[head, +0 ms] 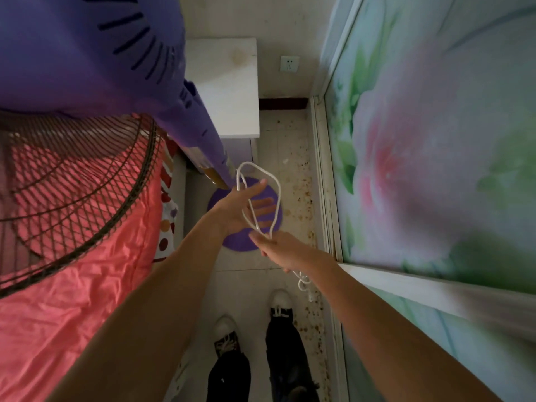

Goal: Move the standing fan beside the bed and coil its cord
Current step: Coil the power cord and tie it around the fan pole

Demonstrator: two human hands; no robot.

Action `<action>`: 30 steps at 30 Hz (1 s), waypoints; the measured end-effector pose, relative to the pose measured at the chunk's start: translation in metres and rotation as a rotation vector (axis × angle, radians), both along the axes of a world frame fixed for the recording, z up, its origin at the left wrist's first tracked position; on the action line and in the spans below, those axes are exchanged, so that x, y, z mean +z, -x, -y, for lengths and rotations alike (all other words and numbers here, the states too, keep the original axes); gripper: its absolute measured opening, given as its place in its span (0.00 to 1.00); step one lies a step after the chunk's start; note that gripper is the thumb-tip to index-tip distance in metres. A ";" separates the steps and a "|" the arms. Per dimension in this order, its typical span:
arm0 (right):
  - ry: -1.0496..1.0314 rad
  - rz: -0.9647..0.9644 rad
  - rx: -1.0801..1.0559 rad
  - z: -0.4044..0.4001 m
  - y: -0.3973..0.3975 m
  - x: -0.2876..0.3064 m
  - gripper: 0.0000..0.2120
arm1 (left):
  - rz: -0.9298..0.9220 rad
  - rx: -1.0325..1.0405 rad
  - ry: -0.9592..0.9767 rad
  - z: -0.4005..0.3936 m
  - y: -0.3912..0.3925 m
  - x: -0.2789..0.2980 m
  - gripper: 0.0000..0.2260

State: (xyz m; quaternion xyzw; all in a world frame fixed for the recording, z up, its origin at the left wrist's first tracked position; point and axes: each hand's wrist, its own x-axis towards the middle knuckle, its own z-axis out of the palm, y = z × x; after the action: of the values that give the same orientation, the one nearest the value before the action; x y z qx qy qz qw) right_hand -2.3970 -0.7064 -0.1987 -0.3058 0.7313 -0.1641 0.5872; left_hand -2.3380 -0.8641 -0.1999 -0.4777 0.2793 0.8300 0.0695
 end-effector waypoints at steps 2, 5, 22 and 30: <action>-0.028 -0.056 0.102 0.003 0.001 -0.003 0.32 | 0.025 -0.117 0.102 0.000 0.006 -0.009 0.53; -0.071 -0.084 0.176 0.009 0.003 -0.007 0.29 | 0.045 -0.152 0.102 0.000 0.010 -0.016 0.47; 0.104 0.252 -0.136 -0.059 0.004 -0.012 0.14 | 0.088 0.105 0.156 0.001 -0.002 -0.018 0.13; 0.074 0.279 -0.107 -0.052 -0.015 -0.007 0.33 | 0.081 0.112 0.203 -0.015 -0.014 -0.007 0.06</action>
State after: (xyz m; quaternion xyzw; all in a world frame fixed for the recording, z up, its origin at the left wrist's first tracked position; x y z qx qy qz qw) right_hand -2.3822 -0.6548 -0.2055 -0.2619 0.6514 -0.2627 0.6619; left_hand -2.3244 -0.8492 -0.2069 -0.5305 0.3317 0.7800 -0.0146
